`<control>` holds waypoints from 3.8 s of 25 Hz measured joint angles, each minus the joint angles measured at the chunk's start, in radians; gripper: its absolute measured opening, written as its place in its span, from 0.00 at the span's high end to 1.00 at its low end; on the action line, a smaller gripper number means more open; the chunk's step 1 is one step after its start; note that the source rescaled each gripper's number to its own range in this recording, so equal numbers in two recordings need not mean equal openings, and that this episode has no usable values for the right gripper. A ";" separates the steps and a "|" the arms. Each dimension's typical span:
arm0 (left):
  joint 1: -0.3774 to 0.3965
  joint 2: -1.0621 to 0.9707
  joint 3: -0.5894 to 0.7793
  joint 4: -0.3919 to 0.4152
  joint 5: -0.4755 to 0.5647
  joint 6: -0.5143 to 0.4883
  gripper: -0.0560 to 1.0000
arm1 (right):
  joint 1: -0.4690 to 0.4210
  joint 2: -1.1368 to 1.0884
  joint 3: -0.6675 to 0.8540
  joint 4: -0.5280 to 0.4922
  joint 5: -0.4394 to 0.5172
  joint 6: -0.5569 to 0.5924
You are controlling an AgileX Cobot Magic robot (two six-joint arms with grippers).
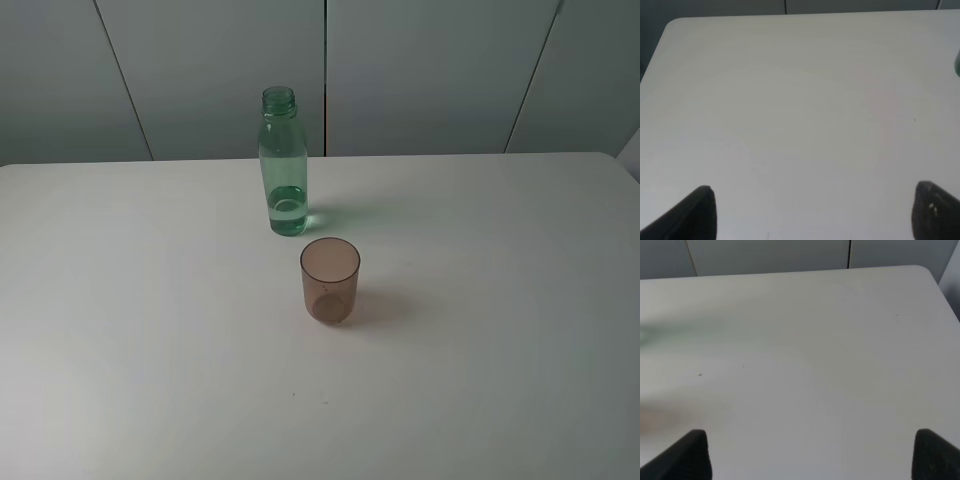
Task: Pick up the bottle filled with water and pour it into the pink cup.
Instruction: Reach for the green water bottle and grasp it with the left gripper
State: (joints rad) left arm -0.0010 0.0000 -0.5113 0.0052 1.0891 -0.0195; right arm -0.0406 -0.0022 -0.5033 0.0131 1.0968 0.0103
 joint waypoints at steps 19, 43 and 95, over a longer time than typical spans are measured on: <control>0.000 0.000 0.000 -0.005 0.000 0.000 0.01 | 0.000 0.000 0.000 0.000 0.000 0.000; 0.000 0.000 0.000 -0.010 0.000 -0.004 0.01 | 0.000 0.000 0.000 0.000 0.000 0.000; -0.098 1.182 -0.113 0.136 -0.881 0.009 0.01 | 0.000 0.000 0.000 0.000 0.000 0.000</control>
State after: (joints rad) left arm -0.0992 1.1823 -0.6245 0.1412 0.2081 -0.0104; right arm -0.0406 -0.0022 -0.5033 0.0131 1.0968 0.0103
